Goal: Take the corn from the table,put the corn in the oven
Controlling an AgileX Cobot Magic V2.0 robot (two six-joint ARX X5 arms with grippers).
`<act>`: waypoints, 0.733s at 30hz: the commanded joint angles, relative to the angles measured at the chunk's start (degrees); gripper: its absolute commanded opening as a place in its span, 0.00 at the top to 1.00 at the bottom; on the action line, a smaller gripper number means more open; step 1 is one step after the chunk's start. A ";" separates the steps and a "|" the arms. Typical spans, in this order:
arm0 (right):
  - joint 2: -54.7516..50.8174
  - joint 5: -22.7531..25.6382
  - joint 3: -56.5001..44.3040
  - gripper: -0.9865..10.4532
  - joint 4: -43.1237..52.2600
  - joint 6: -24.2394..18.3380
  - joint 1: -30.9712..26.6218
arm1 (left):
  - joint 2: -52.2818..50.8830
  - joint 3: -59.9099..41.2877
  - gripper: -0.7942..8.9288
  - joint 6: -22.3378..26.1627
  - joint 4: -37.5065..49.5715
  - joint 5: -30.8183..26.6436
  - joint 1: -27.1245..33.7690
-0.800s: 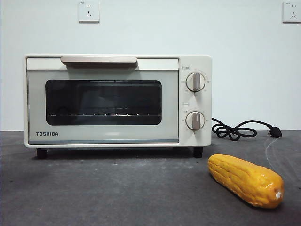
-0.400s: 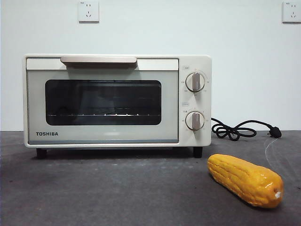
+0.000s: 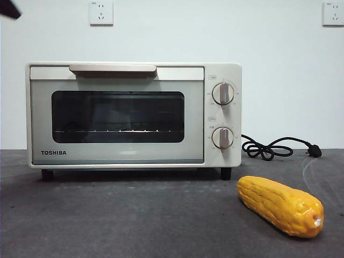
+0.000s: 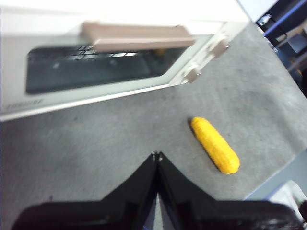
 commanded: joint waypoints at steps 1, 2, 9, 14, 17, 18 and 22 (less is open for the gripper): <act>3.32 4.15 1.84 0.77 -2.89 -5.99 2.56 | 1.18 2.27 0.92 1.33 0.90 -0.15 -2.01; 4.70 5.79 2.23 0.77 -3.50 -6.43 3.98 | 1.73 3.15 0.92 1.31 1.11 -0.33 -2.73; 14.03 18.49 2.45 0.58 -3.98 -6.12 16.96 | 4.66 8.22 0.92 1.07 1.27 -4.87 -7.80; 21.03 32.09 2.45 0.57 -3.19 -4.57 26.77 | 6.05 9.53 0.92 0.94 1.97 -6.27 -10.05; 27.21 37.16 2.45 0.50 -0.59 -3.28 32.63 | 7.13 9.53 0.92 0.52 2.14 -6.43 -11.23; 29.29 38.03 2.45 0.50 0.37 -2.91 33.88 | 7.43 9.53 0.92 0.52 2.12 -6.91 -11.45; 36.92 38.99 2.45 0.50 3.34 -2.38 35.63 | 7.85 9.53 0.92 0.52 2.14 -7.58 -11.78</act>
